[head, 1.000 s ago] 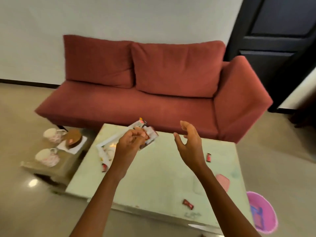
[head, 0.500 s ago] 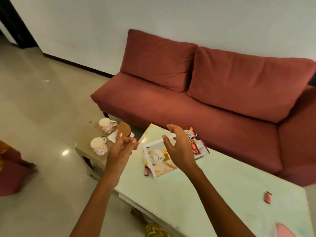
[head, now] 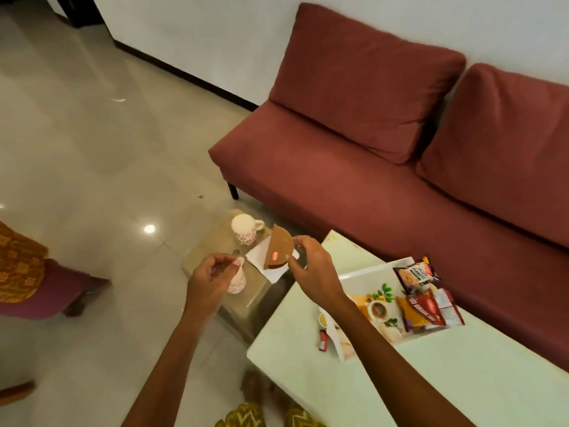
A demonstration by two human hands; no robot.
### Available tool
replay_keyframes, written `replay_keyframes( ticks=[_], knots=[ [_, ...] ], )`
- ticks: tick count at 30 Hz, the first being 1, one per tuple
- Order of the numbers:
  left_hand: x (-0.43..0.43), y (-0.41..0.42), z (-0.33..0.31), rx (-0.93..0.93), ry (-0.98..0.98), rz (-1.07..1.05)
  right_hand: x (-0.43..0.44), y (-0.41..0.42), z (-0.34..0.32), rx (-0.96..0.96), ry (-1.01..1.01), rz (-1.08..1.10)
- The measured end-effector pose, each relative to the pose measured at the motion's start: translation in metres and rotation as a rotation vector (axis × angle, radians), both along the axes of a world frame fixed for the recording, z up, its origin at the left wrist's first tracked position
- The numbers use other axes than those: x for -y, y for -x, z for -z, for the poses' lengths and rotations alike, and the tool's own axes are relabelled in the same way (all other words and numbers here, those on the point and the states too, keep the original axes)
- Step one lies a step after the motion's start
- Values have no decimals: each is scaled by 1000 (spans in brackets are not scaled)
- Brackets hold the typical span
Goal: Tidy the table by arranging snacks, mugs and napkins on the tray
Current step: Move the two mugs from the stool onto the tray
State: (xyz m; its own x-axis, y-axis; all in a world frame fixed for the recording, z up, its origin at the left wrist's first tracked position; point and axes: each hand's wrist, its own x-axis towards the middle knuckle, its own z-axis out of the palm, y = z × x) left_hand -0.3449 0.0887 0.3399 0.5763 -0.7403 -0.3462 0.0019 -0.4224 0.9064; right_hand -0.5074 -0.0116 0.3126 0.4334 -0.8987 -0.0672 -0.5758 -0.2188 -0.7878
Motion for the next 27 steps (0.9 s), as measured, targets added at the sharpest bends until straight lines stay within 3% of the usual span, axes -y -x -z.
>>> replay_keyframes(
  ticks=[8,15,21,27],
  knots=[
    [58,-75,133,228,-265,159,93,-111,121,-400,75,-306],
    [69,-102,246,436,-409,282,153,-179,218,-456,143,-405],
    [63,-106,278,396,-364,349,175,-198,256,-570,186,-517],
    [61,-103,291,509,-311,300,179,-208,272,-464,217,-427]
  ],
)
